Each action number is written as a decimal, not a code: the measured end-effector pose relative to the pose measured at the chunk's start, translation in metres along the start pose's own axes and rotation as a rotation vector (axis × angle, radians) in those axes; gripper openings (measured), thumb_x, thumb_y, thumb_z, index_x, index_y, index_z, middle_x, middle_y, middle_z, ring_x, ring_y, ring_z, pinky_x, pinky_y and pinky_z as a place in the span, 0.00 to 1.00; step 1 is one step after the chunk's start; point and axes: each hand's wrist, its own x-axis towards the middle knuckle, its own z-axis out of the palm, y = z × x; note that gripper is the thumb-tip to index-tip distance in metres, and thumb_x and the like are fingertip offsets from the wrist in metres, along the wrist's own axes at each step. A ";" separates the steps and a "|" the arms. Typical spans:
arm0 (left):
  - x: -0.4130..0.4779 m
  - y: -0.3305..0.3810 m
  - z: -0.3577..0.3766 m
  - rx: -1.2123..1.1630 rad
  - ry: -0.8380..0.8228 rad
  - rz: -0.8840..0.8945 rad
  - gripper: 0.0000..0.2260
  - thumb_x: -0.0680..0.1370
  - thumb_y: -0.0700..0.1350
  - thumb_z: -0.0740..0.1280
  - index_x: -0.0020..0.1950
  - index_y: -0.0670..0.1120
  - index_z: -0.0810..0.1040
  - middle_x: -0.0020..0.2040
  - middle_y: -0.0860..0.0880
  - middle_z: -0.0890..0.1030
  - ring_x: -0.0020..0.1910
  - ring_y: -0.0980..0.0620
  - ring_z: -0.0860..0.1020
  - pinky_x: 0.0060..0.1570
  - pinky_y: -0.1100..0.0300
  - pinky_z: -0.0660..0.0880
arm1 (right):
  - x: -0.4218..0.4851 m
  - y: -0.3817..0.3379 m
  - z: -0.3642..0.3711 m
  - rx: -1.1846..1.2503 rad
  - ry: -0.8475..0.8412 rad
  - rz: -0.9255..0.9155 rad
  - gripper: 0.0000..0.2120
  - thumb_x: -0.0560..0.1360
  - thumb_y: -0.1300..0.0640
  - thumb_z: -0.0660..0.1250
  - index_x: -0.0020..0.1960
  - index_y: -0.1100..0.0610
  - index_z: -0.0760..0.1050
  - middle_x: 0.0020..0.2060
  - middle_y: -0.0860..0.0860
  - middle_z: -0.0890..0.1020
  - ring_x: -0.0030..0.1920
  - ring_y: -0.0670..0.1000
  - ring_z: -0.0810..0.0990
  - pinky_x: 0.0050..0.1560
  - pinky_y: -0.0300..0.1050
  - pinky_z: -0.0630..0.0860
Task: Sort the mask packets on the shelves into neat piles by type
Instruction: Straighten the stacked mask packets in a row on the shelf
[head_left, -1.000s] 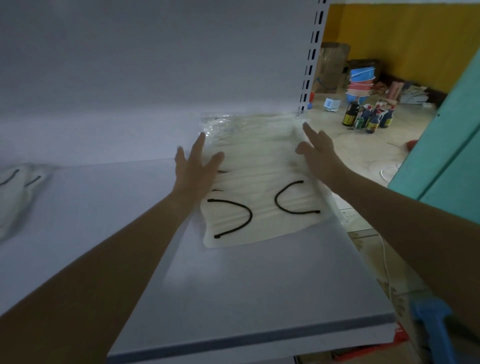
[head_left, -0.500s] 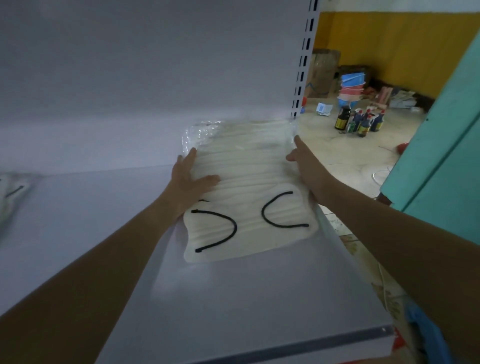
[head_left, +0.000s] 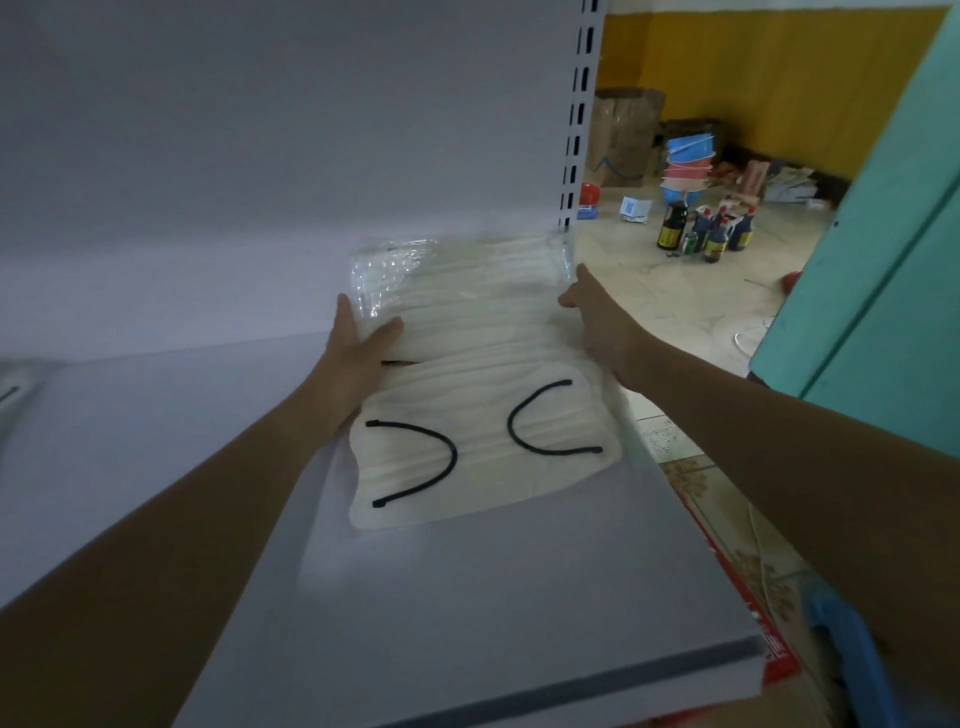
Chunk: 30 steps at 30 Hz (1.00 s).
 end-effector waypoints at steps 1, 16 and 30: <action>-0.002 0.000 -0.004 -0.003 0.025 0.007 0.32 0.80 0.51 0.60 0.77 0.54 0.43 0.77 0.52 0.49 0.75 0.50 0.54 0.67 0.57 0.59 | -0.004 -0.004 -0.003 0.001 0.021 -0.020 0.27 0.81 0.57 0.53 0.77 0.55 0.49 0.75 0.53 0.54 0.73 0.53 0.57 0.70 0.45 0.54; -0.073 -0.028 -0.028 1.106 -0.309 0.373 0.41 0.54 0.78 0.46 0.64 0.69 0.35 0.75 0.57 0.36 0.75 0.52 0.37 0.72 0.54 0.38 | -0.084 0.027 0.010 -0.974 0.012 -0.271 0.40 0.68 0.28 0.54 0.75 0.43 0.51 0.76 0.50 0.43 0.76 0.51 0.38 0.73 0.48 0.37; -0.123 -0.021 -0.121 0.825 0.076 0.523 0.29 0.79 0.55 0.60 0.76 0.48 0.55 0.77 0.46 0.51 0.76 0.49 0.50 0.70 0.61 0.45 | -0.119 -0.024 0.126 -0.938 -0.081 -0.565 0.34 0.71 0.42 0.53 0.74 0.50 0.53 0.75 0.56 0.53 0.75 0.58 0.49 0.72 0.54 0.43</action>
